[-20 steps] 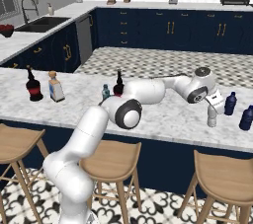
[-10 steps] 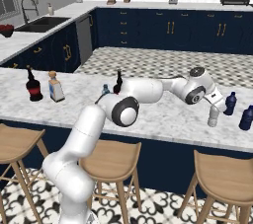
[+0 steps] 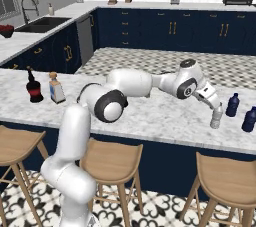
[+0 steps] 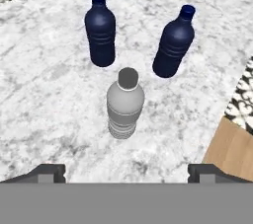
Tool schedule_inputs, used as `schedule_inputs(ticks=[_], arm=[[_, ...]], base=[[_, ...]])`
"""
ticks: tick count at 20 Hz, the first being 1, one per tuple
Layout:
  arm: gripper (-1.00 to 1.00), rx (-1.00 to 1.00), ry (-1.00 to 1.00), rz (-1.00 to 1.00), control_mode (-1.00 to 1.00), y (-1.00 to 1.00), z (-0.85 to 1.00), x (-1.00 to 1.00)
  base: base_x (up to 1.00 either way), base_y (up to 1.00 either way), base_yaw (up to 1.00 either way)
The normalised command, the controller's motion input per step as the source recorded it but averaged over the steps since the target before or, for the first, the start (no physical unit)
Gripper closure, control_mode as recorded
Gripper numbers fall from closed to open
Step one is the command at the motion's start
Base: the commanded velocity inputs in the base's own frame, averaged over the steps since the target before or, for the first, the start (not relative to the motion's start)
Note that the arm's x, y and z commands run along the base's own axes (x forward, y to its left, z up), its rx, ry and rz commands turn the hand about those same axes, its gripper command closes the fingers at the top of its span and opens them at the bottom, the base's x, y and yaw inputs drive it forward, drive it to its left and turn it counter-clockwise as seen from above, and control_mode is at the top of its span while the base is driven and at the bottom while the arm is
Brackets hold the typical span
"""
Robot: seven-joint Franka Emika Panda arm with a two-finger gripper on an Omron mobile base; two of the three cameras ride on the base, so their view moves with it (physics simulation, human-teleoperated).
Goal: Move the plastic bottles in the middle to the plastics group, and the glass bottles in the middle to the glass group.
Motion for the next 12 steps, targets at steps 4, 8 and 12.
schedule_inputs(ticks=[4, 8, 12], arm=[[-1.0, 0.04, 0.35, 0.39, -1.0, 0.91, 0.0, -0.45], [-1.0, 0.08, 0.39, 0.39, -1.0, 1.0, 0.15, -0.14], [-1.0, 0.03, 0.21, 0.31, -1.0, 1.0, 0.23, -0.02]], base=[[0.0, 0.0, 0.0], [0.0, 0.0, 0.0], [0.0, 0.0, 0.0]])
